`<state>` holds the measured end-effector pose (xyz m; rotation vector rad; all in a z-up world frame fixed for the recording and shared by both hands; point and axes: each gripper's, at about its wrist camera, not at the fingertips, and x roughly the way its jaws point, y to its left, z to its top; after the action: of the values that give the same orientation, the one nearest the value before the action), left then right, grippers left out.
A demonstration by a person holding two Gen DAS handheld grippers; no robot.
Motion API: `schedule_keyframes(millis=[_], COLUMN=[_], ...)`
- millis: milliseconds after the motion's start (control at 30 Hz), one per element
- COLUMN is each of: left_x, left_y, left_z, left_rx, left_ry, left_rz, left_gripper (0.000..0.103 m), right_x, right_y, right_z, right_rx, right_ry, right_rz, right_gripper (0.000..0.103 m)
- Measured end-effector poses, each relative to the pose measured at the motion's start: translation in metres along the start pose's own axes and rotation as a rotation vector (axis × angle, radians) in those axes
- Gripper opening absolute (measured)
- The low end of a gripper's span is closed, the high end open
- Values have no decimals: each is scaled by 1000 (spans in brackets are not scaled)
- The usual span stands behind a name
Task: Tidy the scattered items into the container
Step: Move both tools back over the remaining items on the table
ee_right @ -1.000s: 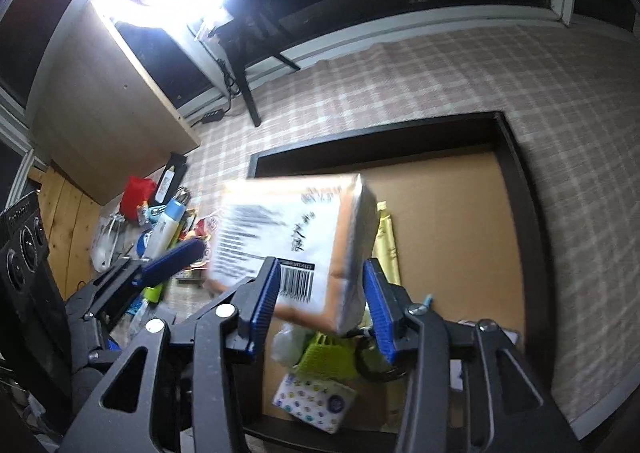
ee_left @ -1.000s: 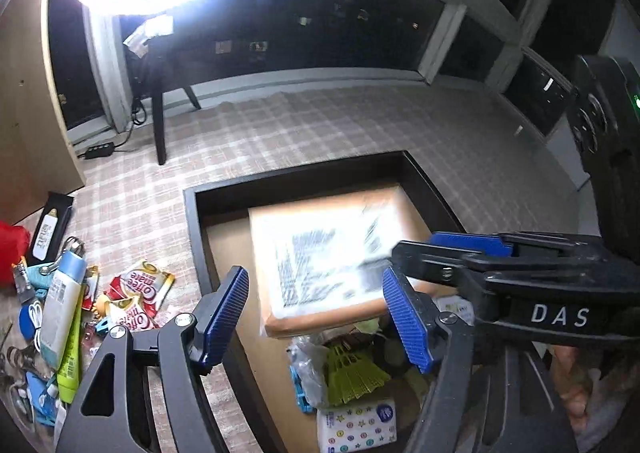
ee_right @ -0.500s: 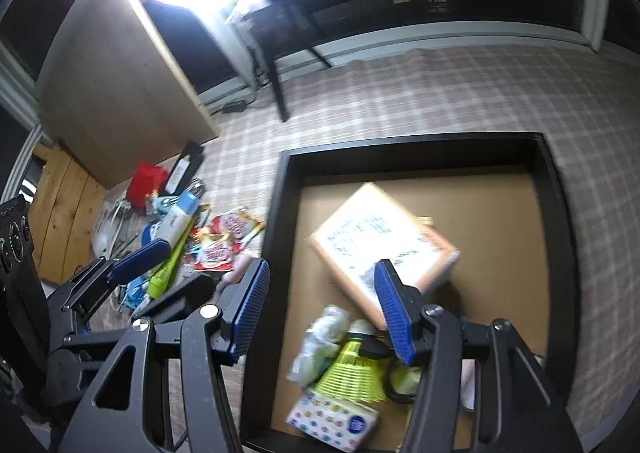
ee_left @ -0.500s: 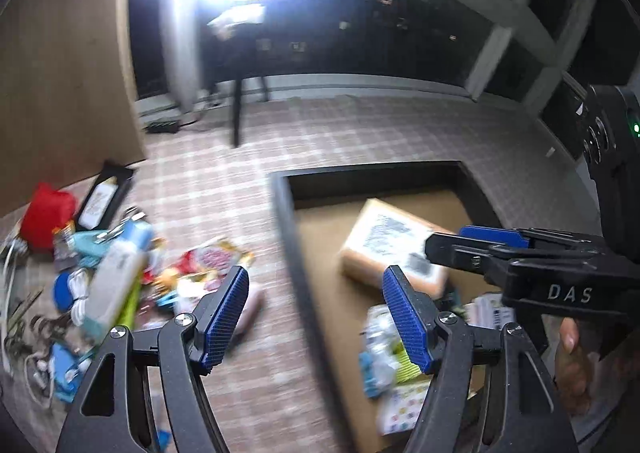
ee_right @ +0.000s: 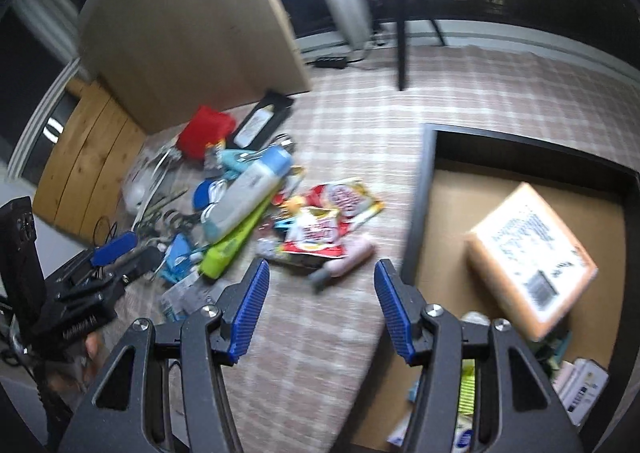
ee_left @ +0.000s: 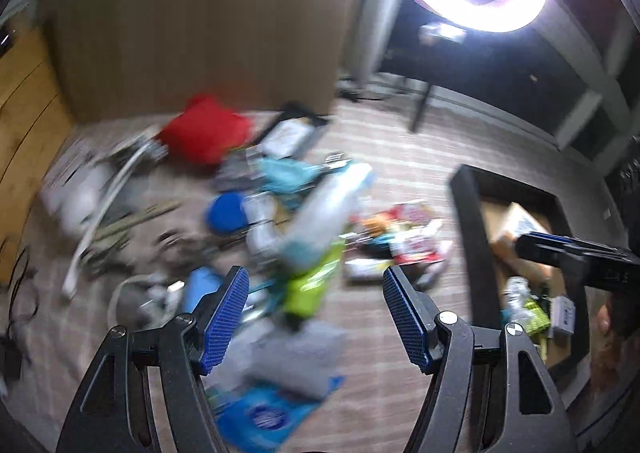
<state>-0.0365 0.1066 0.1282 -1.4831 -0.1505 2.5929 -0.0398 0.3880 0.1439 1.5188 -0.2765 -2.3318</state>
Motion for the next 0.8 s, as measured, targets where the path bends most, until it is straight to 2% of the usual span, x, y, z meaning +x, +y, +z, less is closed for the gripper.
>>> schedule_keyframes(millis=[167, 333, 633, 800], left_x=[-6, -3, 13, 15], left_y=[61, 90, 96, 80], left_z=[-21, -48, -83, -97], left_rx=[-99, -136, -120, -53], left_ry=[14, 49, 135, 153], left_rz=[43, 55, 28, -6], left_gripper=[67, 67, 67, 66], right_x=[17, 38, 78, 91], right_y=[28, 58, 96, 107], right_z=[-6, -20, -52, -67], right_rx=[-21, -77, -167, -168], right_ry=[33, 82, 194, 228], right_rz=[30, 38, 64, 77], right_gripper=[54, 54, 54, 54])
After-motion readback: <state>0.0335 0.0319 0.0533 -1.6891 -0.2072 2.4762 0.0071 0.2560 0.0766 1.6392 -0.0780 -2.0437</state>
